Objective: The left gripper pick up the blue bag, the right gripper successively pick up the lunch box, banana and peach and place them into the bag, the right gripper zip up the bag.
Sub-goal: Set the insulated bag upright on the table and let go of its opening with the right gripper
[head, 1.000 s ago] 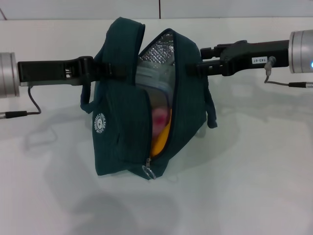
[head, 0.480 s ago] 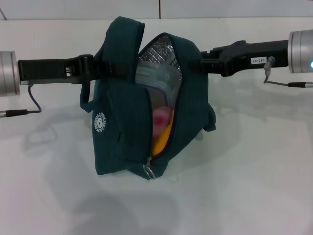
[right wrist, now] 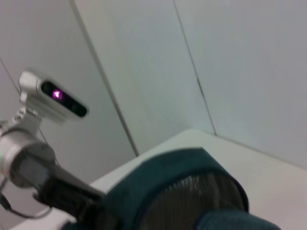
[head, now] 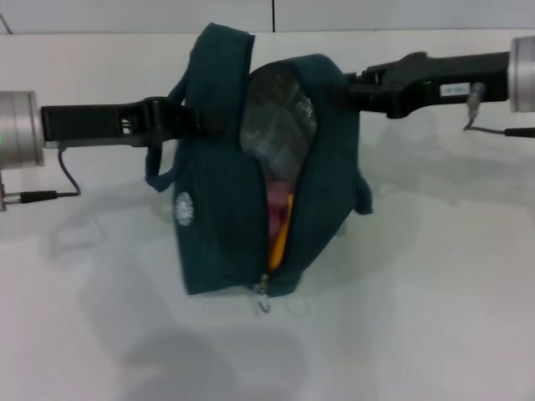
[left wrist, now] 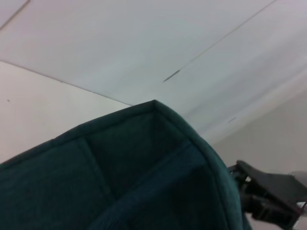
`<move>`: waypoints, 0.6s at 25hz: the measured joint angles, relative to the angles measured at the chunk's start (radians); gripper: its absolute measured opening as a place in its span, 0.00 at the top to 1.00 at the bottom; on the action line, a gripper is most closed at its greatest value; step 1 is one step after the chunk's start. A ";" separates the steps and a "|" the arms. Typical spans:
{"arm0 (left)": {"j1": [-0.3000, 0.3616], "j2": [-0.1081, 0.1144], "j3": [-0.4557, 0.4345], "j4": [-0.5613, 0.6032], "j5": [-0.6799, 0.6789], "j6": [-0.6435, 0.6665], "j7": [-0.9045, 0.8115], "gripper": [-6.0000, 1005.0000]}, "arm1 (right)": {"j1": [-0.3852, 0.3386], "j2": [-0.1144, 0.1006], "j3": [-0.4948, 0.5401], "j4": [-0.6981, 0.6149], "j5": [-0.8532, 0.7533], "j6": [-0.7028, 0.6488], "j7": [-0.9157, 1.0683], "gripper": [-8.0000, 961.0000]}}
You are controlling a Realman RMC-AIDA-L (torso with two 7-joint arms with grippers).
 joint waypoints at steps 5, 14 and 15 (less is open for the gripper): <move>-0.016 -0.011 0.034 -0.071 -0.039 0.009 0.000 0.96 | -0.073 -0.001 0.091 -0.114 0.006 -0.080 0.025 0.76; -0.023 -0.019 0.166 -0.223 -0.195 -0.014 0.071 0.96 | -0.159 -0.048 0.237 -0.150 0.000 -0.172 0.052 0.83; -0.024 -0.019 0.168 -0.241 -0.203 -0.017 0.079 0.96 | -0.159 -0.050 0.240 -0.142 0.000 -0.175 0.052 0.84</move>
